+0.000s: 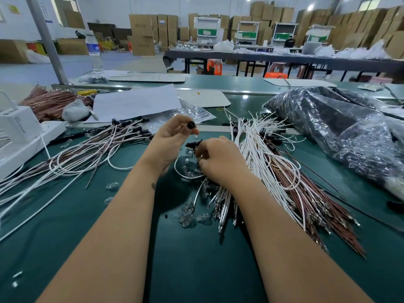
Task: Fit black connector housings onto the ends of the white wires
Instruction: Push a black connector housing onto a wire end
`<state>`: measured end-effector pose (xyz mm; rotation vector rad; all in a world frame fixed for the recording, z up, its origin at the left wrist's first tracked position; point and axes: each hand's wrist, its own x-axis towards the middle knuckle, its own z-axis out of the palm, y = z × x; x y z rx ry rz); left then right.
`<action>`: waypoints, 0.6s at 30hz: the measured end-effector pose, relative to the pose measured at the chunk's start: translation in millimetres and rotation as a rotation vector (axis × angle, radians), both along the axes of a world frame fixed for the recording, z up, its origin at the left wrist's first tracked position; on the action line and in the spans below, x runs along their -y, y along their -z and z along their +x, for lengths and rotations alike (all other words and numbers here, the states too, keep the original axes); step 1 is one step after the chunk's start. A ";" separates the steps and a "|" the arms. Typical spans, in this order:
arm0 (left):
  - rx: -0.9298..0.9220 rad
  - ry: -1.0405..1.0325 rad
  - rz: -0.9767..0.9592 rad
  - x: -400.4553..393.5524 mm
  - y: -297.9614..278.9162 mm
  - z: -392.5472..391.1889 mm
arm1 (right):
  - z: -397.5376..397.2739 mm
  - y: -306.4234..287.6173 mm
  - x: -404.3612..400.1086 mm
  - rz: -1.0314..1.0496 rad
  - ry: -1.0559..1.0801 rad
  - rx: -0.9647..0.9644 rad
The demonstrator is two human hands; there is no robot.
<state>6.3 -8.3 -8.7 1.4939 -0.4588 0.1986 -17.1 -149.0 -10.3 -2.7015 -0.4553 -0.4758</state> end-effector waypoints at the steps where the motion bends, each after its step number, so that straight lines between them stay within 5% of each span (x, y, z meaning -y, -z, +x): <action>1: -0.014 -0.022 0.037 -0.2 0.4 -0.1 | -1.1 -1.0 0.7 0.125 0.002 -0.017; 5: -0.096 -0.183 0.290 0.0 5.4 1.0 | -3.5 -7.8 6.9 0.710 0.011 -0.065; 10: -0.072 -0.216 0.343 2.9 9.0 -0.8 | -1.2 -11.8 17.4 1.284 0.036 -0.226; 18: -0.073 -0.213 0.331 2.4 9.0 0.5 | 0.7 -9.0 20.5 1.269 0.009 -0.220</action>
